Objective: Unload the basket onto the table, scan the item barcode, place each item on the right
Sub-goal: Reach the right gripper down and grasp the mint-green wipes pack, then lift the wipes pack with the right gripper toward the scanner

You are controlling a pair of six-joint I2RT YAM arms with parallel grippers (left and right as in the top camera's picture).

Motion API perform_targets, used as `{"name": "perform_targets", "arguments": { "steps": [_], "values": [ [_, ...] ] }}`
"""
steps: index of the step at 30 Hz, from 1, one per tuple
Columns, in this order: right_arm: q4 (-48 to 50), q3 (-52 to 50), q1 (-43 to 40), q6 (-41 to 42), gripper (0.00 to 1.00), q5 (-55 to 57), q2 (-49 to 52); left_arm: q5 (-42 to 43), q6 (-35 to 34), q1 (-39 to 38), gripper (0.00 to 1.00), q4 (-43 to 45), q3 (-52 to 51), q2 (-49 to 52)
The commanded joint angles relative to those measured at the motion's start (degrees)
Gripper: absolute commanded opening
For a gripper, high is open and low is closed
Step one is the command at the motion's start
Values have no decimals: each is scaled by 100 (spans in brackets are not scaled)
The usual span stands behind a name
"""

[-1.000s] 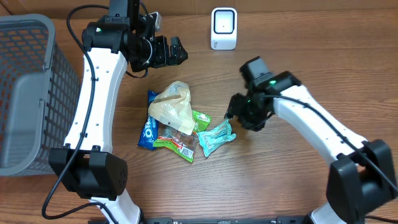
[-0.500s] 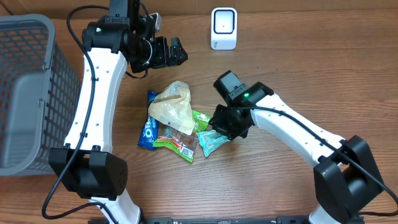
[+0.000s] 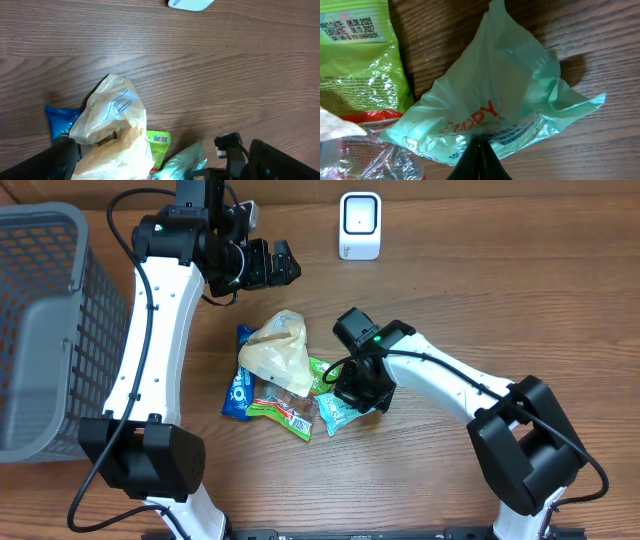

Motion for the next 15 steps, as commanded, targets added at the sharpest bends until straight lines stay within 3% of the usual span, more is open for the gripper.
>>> {"name": "perform_targets", "arguments": {
  "steps": [1,5,10,15],
  "values": [
    [46,-70,-181,-76,4,-157,192,-66,48,-31,100,7,107,9],
    [46,-15,-529,-597,4,-243,181,-68,48,-31,100,7,107,9],
    [55,238,-1235,-2435,9,-326,181,-83,48,-31,100,7,107,9],
    [127,243,-1740,-4811,20,-219,181,-83,48,-31,100,7,107,9]
  ]
}}
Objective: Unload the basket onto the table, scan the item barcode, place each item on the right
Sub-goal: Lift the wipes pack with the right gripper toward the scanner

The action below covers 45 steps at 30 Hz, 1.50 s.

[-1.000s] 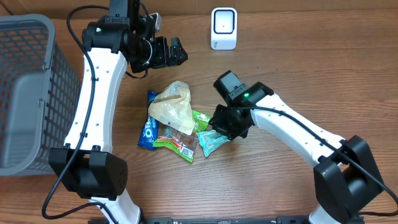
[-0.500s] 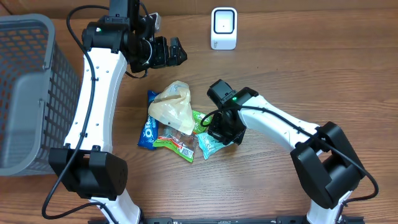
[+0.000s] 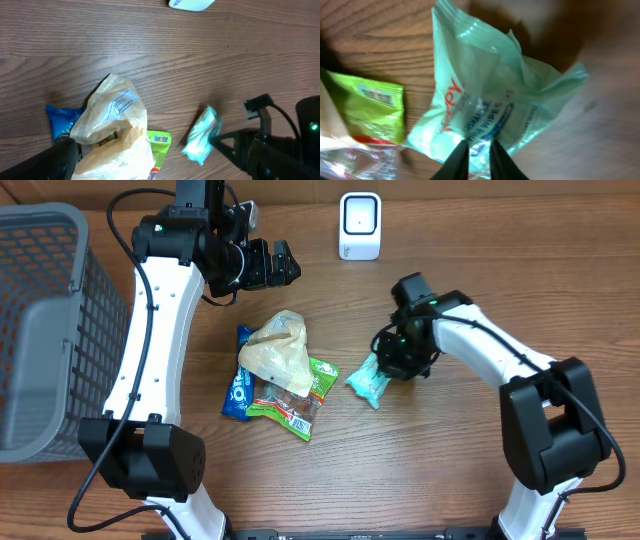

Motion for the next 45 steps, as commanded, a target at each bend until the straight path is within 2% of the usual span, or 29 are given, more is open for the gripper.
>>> {"name": "perform_targets", "arguments": {
  "steps": [1,3,4,5,8,11,15,19,22,24,26,29,34,41,44,45],
  "values": [
    [26,138,-205,-2017,23,175,79,-63,48,-28,100,4,107,9],
    [-17,236,-345,-2288,34,177,79,-63,48,-28,100,4,107,9],
    [-83,343,-424,-2323,47,177,79,-63,48,-28,100,4,107,9],
    [-181,487,-503,-2317,55,175,79,-63,48,-28,100,4,107,9],
    [-549,1036,-723,-2312,61,175,79,-63,48,-28,100,4,107,9],
    [-1174,1963,-935,-1893,64,173,79,-63,50,-26,100,4,107,9],
    [-1746,2549,-887,-721,61,175,79,-61,48,-26,100,4,107,9],
    [-1869,2299,-356,1298,59,577,103,-63,48,-26,100,4,107,9],
    [-1867,1991,127,2017,68,1246,118,-63,48,-26,100,4,107,9],
    [-1843,1794,400,2323,69,1602,129,-63,48,-26,100,4,107,9],
    [-1790,1637,616,2511,69,1773,140,-63,50,-26,100,4,107,9],
    [-1604,1445,872,2535,61,1906,229,-63,48,-26,100,4,107,9],
    [-1541,1338,992,2465,60,1869,592,-63,50,-26,100,4,107,9],
    [-1364,1338,986,1547,46,1637,809,-63,50,-26,100,4,107,9],
    [-1375,1335,986,1047,43,1751,809,-63,48,-26,100,4,107,9],
    [-1388,1335,986,883,38,1832,809,-63,48,-26,100,4,107,9]
  ]
}}
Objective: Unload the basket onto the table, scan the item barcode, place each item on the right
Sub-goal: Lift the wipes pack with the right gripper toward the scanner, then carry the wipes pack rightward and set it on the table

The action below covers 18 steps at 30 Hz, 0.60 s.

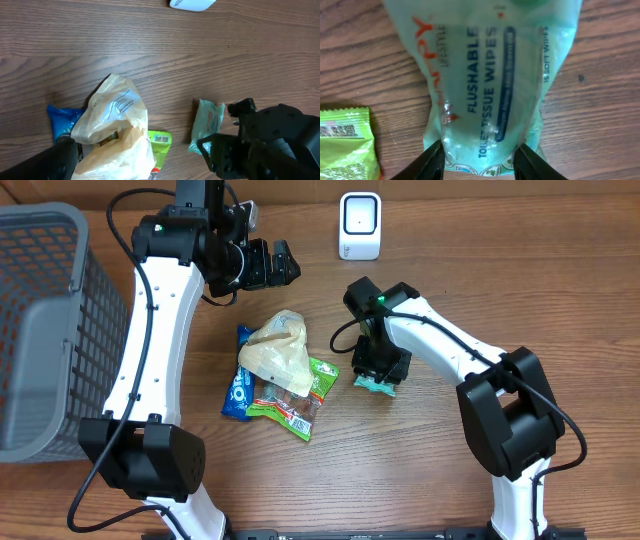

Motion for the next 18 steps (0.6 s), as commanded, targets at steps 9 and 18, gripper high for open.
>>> {"name": "perform_targets", "arguments": {
  "steps": [9,18],
  "values": [
    [-437,367,-31,-1915,4,229,-68,-42,48,-26,100,7,107,9],
    [-938,780,-911,-5292,4,-4684,-177,-42,48,-26,100,7,107,9]
  ]
}}
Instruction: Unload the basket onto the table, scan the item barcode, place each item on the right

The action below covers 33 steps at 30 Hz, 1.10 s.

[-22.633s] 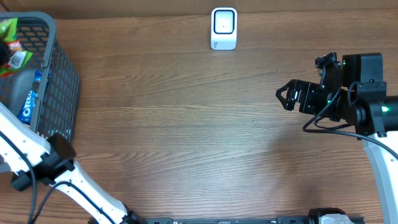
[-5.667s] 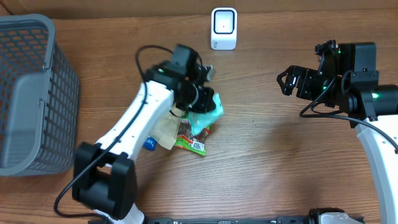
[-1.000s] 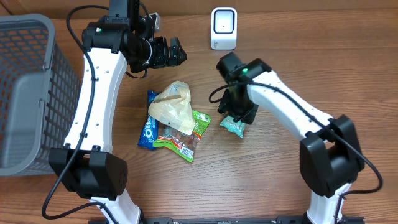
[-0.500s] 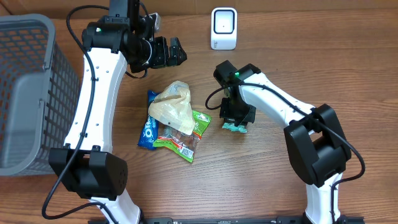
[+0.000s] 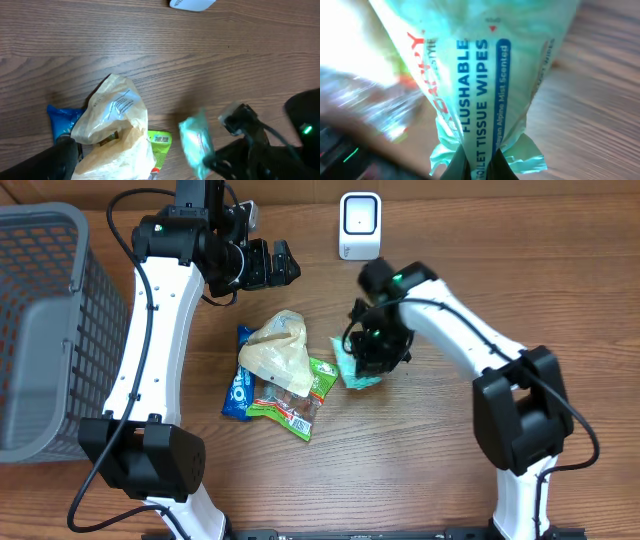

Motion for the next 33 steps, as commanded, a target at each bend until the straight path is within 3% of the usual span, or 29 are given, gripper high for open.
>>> {"name": "perform_targets", "arguments": {
  "steps": [1,7,15,25,28,30,33],
  "values": [
    [-227,151,-538,-1786,4,-2634,-166,-42,48,-26,100,7,107,9],
    [-459,-11,-1392,-2420,4,-3733,-164,-42,50,-26,100,7,107,9],
    [763,-1215,-1633,-2356,4,-4345,-87,-42,50,-26,100,7,107,9],
    [2024,-1847,-1631,-177,5,-2304,-79,-42,50,-26,100,7,107,9],
    [2146,-1847,-1631,433,16,-1602,-79,-42,50,-26,100,7,107,9],
    [2105,-1836,-1631,503,34,-1139,-81,-42,50,-26,100,7,107,9],
    [1725,-1569,-1631,428,52,-520,-146,-39,48,-26,100,7,107,9]
  ]
}}
